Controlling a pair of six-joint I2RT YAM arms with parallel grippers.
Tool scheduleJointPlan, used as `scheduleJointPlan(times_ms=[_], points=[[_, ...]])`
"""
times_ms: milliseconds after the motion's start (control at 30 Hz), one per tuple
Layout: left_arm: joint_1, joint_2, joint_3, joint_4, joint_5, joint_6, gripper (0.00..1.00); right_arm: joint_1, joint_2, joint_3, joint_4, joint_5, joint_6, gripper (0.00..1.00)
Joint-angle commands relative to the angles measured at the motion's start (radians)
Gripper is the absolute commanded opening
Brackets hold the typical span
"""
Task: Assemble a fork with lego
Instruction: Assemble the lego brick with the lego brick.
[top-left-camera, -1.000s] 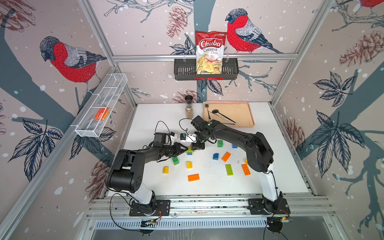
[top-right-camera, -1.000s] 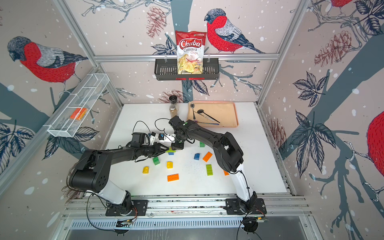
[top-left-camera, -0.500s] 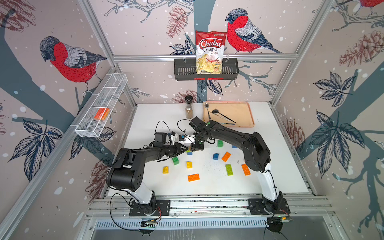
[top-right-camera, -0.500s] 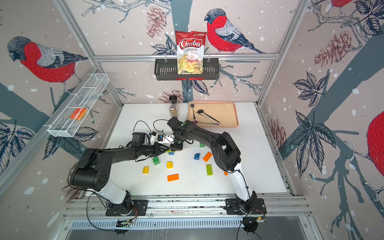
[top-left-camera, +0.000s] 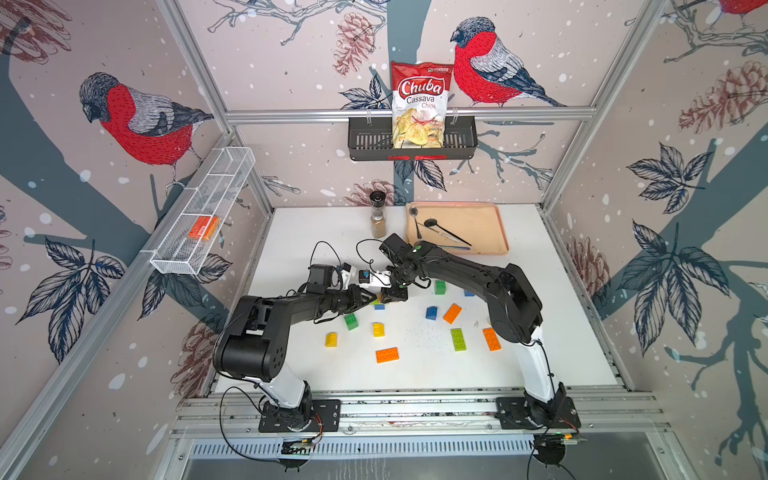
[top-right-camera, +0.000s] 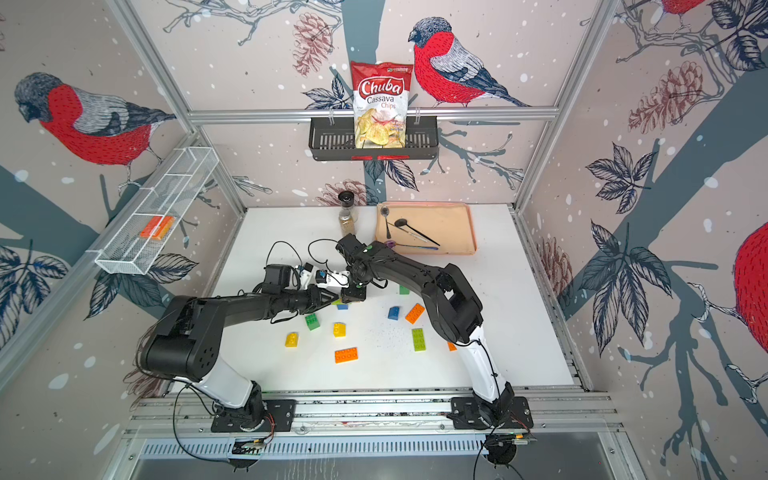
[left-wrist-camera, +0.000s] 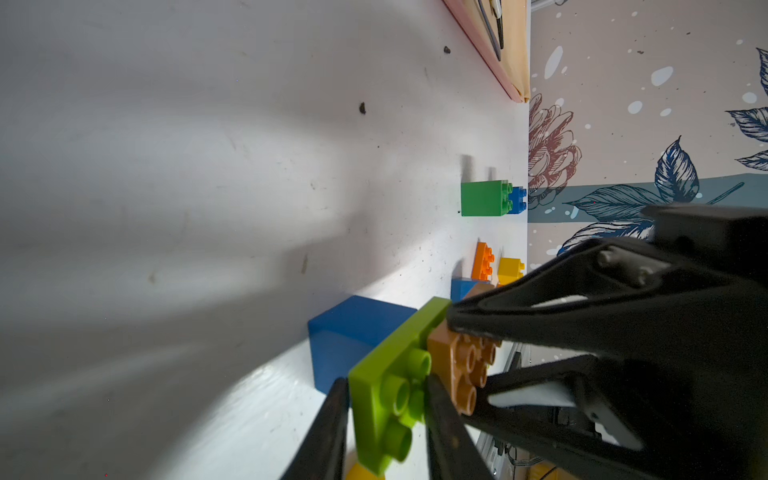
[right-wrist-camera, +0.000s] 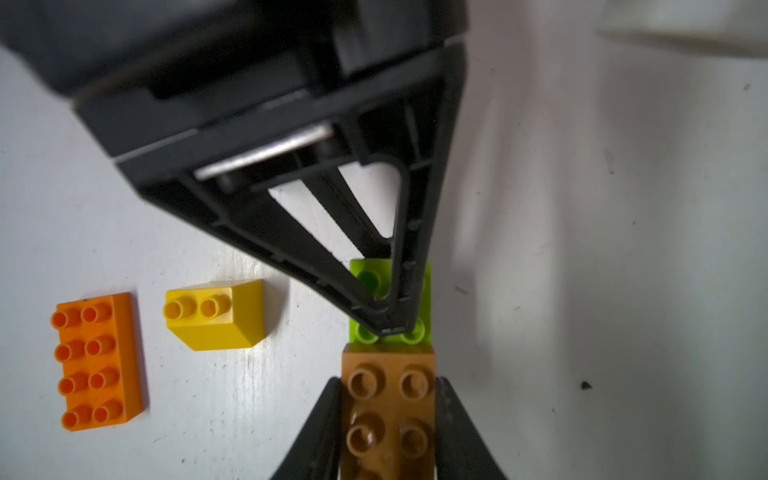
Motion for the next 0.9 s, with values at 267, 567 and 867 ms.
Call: scheduleJointPlan(times_ms=[267, 567, 867], points=[[0.005, 0.013, 0.0, -0.074, -0.081, 0.021, 0.3, -0.003, -0.015, -0.027, -0.072, 0.018, -0.004, 0.29], [0.005, 0.016, -0.003, -0.076, -0.081, 0.023, 0.3, 0.021, -0.054, -0.14, 0.03, 0.111, 0.024, 0.29], [0.007, 0.019, -0.003, -0.076, -0.084, 0.022, 0.3, 0.01, -0.034, -0.129, 0.002, 0.081, 0.053, 0.29]])
